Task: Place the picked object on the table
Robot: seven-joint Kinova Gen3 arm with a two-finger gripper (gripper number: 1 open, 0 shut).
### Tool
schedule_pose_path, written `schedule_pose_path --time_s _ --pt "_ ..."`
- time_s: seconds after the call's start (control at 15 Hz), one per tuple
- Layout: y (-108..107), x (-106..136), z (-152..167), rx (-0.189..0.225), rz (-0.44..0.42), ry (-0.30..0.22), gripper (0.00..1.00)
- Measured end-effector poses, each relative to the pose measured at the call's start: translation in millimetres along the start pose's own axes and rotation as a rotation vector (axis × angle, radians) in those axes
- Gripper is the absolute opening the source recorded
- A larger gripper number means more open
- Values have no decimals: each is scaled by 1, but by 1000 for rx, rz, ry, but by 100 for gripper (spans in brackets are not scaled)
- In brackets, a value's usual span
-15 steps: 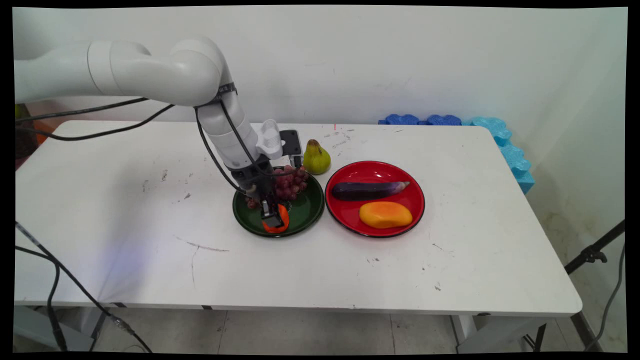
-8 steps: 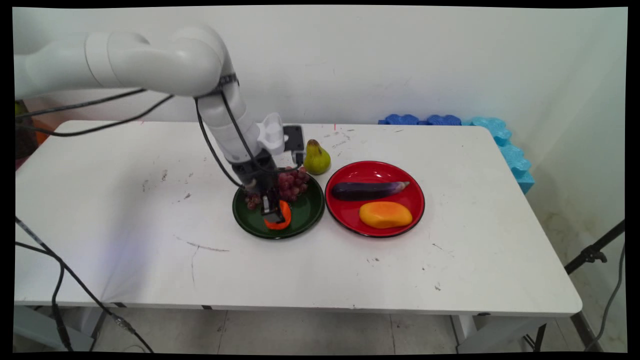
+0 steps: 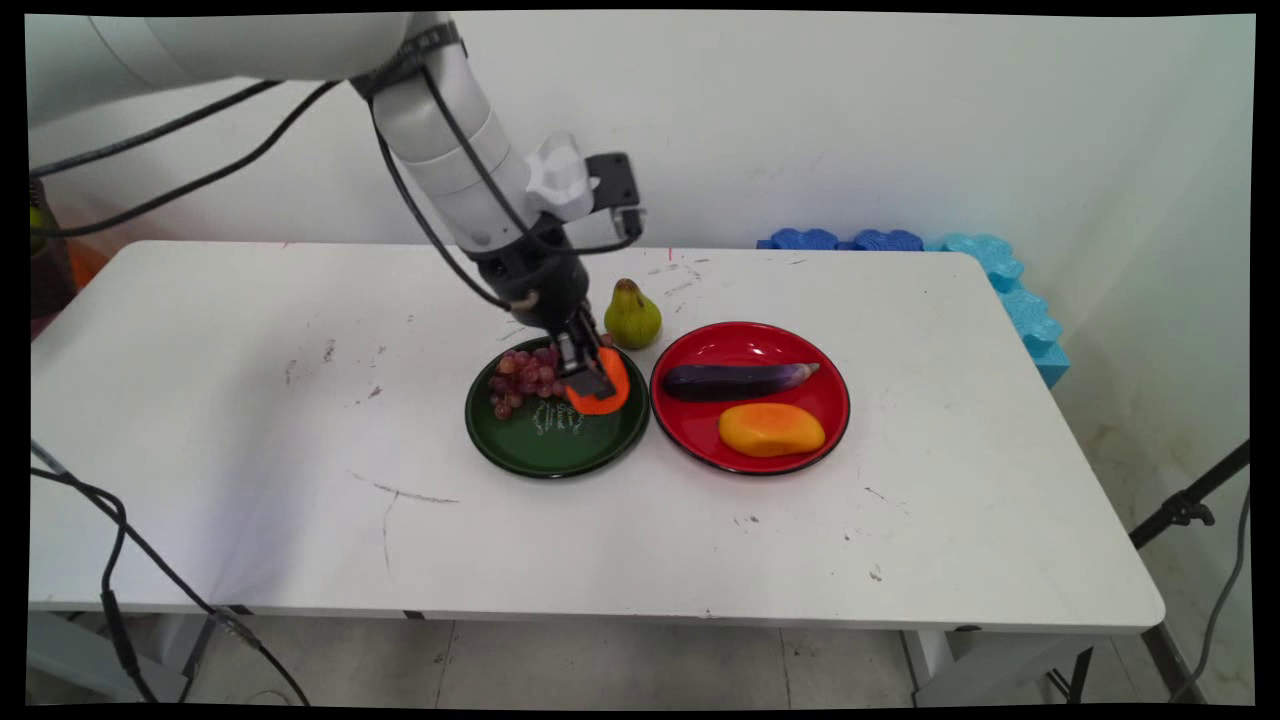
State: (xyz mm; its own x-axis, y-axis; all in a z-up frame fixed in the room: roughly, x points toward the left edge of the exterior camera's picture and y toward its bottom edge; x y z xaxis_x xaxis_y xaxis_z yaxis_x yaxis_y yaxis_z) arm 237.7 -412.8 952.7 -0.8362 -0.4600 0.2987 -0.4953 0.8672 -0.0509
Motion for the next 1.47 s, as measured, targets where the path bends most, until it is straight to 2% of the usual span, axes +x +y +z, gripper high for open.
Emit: schedule_pose_path --time_s 0.2,0.47,0.93,1.33,1.4,1.47 --pt "5 6 0 -8 -36 42 0" --pt "14 1 25 -46 -102 78 0" --pt "44 -15 73 -97 -105 61 0" --pt "56 -25 103 -93 -96 65 0" --pt "56 -26 106 -91 -95 70 100" --pt "57 -26 108 -90 -95 73 100"
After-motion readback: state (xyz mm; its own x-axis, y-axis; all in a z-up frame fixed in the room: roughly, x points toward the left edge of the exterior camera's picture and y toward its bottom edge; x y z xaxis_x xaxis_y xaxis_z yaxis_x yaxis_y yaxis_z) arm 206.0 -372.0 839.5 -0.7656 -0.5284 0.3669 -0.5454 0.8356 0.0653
